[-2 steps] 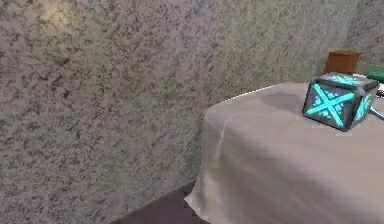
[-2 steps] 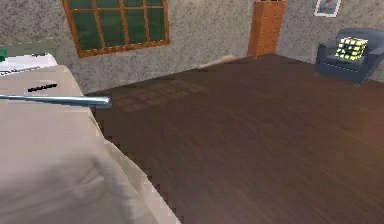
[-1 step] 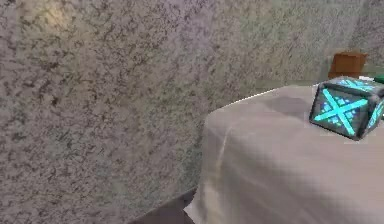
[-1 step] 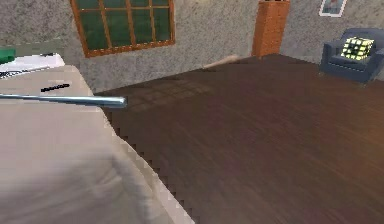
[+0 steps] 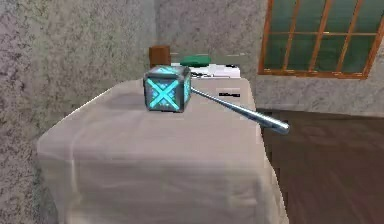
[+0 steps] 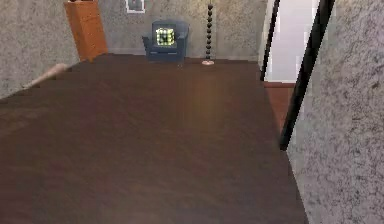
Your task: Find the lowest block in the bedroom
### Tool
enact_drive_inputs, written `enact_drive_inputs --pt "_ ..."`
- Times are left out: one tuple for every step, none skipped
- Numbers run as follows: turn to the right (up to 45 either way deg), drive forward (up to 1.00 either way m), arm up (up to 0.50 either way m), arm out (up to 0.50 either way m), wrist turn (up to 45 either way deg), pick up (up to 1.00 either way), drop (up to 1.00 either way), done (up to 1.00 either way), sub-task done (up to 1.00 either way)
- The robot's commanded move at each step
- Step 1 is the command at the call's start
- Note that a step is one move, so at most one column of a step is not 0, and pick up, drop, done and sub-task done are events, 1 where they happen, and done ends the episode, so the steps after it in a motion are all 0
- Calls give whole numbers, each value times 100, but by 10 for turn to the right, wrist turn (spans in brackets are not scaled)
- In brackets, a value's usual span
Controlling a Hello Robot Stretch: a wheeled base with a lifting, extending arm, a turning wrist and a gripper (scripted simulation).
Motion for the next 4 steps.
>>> enact_drive_inputs --pt "450 0 0 0 0 0 0 0 0" --pt "450 0 0 0 0 0 0 0 0" --pt "60 0 0 0 0 0 0 0 0" --pt "0 85 0 0 0 0 0 0 0"
